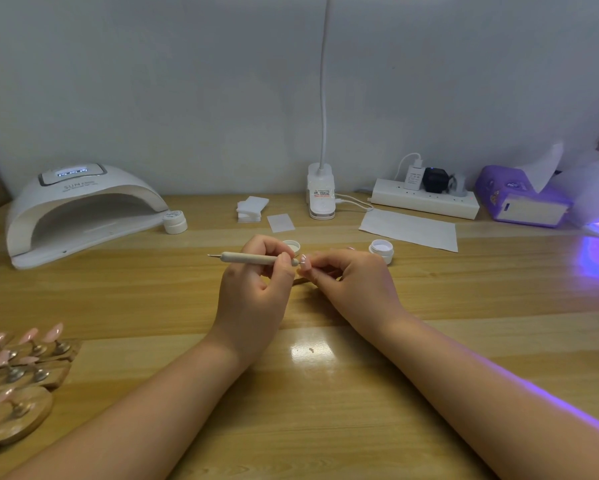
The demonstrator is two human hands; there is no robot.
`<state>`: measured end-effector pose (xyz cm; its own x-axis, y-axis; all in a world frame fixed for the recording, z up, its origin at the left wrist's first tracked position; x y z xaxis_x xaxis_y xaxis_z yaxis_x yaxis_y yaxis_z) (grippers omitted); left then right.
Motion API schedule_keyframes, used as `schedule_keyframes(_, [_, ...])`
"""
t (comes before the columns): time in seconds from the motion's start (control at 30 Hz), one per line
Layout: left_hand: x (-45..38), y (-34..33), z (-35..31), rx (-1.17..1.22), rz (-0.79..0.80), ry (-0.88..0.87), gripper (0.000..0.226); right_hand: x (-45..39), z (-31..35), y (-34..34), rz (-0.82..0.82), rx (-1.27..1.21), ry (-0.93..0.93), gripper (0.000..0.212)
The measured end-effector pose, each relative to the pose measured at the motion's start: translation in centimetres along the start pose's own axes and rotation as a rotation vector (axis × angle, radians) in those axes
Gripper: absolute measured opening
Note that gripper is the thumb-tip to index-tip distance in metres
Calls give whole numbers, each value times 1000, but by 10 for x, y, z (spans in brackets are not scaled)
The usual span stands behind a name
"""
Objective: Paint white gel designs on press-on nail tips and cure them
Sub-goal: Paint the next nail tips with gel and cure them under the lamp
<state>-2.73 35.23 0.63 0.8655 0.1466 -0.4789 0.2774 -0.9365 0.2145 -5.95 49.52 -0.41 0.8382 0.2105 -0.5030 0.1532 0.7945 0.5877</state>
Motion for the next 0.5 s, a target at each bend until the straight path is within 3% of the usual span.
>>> schedule_keyframes(0.5, [2,8,-7,102,-44,-76,10,0,-5,1,-3,-23,-37,11])
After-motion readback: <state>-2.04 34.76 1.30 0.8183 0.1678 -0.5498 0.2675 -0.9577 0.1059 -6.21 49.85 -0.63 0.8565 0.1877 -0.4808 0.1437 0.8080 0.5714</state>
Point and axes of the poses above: each hand's wrist, its own x-axis away from the middle knuckle, its own y-axis out of the back of the hand, z = x × y, the point moved 8 cm from there along -x, towards the middle knuckle, and after that the axes turned 5 degrees about y, right-handed, at the moved point
